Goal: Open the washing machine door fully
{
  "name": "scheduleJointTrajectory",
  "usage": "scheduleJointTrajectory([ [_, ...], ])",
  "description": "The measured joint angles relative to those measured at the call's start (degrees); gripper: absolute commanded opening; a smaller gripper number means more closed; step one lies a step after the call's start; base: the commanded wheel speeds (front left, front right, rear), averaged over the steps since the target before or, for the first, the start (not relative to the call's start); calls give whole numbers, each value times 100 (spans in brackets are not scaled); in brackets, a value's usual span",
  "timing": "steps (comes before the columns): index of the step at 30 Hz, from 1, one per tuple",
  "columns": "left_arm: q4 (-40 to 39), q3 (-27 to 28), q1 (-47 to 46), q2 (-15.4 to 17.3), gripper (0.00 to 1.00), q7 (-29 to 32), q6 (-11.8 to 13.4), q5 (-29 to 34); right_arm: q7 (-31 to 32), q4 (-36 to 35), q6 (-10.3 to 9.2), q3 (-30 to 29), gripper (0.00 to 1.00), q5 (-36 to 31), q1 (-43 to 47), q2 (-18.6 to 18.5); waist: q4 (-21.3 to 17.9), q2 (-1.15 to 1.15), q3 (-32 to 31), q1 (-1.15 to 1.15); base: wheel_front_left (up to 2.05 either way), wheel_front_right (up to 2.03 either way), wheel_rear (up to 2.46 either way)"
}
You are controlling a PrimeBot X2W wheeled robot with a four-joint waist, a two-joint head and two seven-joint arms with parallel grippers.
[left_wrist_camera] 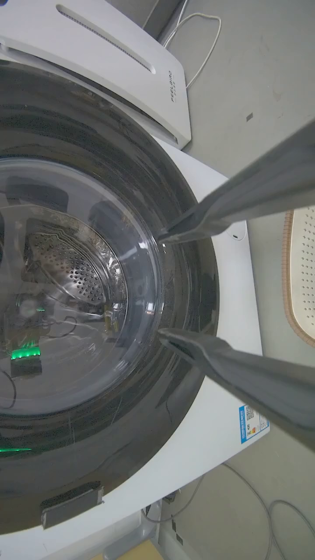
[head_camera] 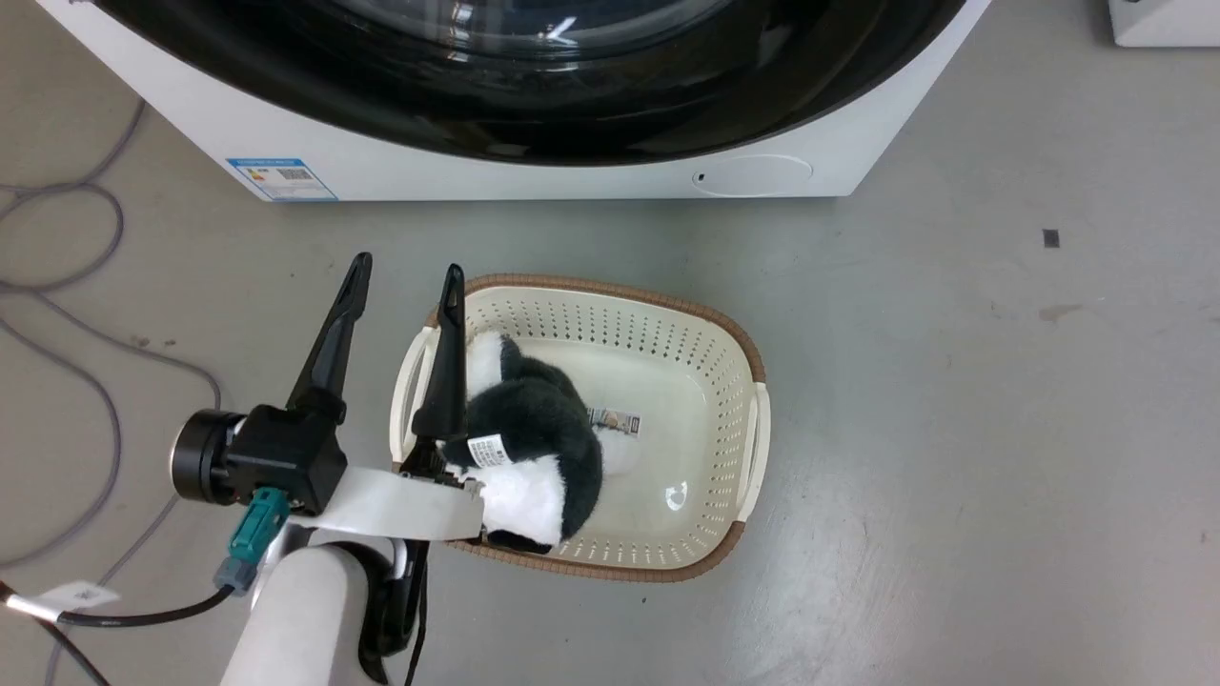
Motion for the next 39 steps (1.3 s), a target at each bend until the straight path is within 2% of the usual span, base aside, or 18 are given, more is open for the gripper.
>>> scheduleJointTrajectory([
  [4, 20, -26, -70, -9, 100, -47, -8, -9, 314, -31, 0, 221, 0, 269, -155, -38, 7, 0, 41, 0, 0, 0, 0],
  [8, 74, -33, -71, -32, 100, -47, -34, -9, 482, -253, 0, 259, 0, 268, -141, -143, 11, 0, -13, 0, 0, 0, 0],
  [17, 214, -8, -54, -65, 100, -47, -46, -8, 746, -901, 0, 265, 0, 322, 313, -461, 30, 0, -278, -1, 0, 0, 0],
  [39, 525, -10, 332, -101, 100, -47, -48, -7, 813, -2926, -1, 297, 0, 800, 1746, -1337, 3, 0, -1067, -1, 0, 0, 0],
])
